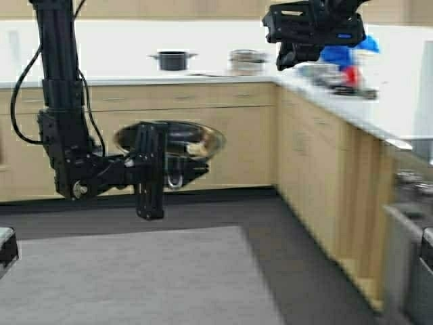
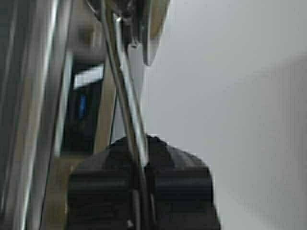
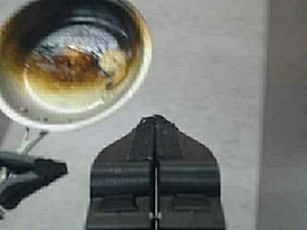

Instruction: Add oil to the pan and cook the shrimp and serve it

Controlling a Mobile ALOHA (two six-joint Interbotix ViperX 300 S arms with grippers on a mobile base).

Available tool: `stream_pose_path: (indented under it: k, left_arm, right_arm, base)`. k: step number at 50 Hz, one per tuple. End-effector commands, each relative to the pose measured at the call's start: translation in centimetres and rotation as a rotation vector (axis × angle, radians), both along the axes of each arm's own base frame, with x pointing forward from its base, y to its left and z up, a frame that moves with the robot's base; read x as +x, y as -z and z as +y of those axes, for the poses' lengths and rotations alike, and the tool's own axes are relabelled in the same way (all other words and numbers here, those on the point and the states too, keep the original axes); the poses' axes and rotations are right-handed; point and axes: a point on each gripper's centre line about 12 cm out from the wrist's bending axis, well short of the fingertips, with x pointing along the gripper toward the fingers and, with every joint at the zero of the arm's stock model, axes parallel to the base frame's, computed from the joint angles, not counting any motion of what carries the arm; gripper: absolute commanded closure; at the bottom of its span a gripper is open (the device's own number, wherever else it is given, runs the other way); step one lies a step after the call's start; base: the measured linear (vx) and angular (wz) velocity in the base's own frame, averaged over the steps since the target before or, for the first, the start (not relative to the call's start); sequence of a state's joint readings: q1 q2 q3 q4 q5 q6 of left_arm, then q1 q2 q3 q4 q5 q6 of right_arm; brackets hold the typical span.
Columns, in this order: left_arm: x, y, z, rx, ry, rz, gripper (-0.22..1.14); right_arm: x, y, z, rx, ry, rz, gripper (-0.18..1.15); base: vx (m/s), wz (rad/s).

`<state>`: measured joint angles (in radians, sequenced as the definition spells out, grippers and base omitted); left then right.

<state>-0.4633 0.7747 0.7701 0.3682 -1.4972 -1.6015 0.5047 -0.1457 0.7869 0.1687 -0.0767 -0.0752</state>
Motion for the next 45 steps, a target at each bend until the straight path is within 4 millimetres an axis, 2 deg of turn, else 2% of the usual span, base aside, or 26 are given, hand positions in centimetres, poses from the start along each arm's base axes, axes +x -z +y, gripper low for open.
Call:
stream_pose_path:
  k: [1,20,45]
  left_arm:
    - [1.1,-3.4,-0.4,-0.051,-0.001,-0.106,0.88]
    - [0.7,-5.0,-0.2,-0.055,0.0,-0.122,0.88]
    - [0.9,-5.5,-0.3,-0.057,-0.001,-0.13,0.88]
  right_arm:
    - [0.3,-1.1,0.2,0.019,0.001,-0.028,0.91]
    - [0.1,-1.3,0.2,0.02,-0.001,-0.019,0.91]
    - [0.4,-1.0,0.3,0.014,-0.001,-0.015,0.91]
  base:
    - [-0.01,0.66]
    - [0.0,0.55]
    - [-0.01,0.5]
